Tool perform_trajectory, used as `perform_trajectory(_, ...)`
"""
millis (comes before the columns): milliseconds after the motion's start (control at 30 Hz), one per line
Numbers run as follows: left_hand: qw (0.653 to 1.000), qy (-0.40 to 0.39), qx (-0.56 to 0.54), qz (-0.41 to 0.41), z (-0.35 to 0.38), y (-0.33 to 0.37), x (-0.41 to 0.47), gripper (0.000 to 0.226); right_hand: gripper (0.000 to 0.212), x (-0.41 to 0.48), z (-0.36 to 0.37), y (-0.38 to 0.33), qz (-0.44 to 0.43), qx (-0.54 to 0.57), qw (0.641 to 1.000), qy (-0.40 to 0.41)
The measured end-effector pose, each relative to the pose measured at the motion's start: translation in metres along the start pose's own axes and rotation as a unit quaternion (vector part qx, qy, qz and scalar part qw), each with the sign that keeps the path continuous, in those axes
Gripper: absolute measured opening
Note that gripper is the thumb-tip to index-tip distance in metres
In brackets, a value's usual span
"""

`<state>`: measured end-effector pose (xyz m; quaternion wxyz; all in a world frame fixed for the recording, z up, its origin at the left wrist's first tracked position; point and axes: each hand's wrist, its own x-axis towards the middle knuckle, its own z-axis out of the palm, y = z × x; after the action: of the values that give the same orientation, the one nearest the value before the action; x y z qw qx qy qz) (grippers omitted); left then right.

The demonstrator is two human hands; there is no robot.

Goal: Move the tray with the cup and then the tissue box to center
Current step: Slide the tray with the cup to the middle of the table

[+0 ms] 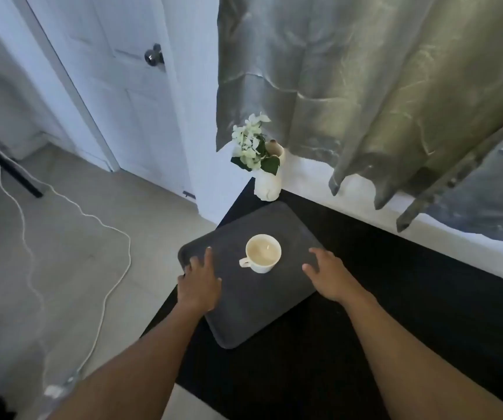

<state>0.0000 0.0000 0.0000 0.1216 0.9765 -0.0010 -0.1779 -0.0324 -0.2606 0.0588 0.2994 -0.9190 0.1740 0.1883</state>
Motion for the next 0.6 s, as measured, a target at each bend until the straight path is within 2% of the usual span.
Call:
perform_trajectory(200,0.987,-0.029,-0.089,-0.133,0.024,-0.007,0.004,0.081,0.058,0.028,0.003,0.009,0.016,-0.023,0.999,-0.027)
perform_trajectory(433,0.962,-0.024,-0.166,-0.217,0.032,-0.004,0.016,0.087,0.057,0.061,0.006,0.013,0.030,-0.019,0.999,-0.002)
perform_trajectory(600,0.956,-0.032,-0.163,-0.241,0.037,-0.001,0.019,0.069,0.057,0.082,0.009,0.017,0.040,-0.001,0.999,-0.007)
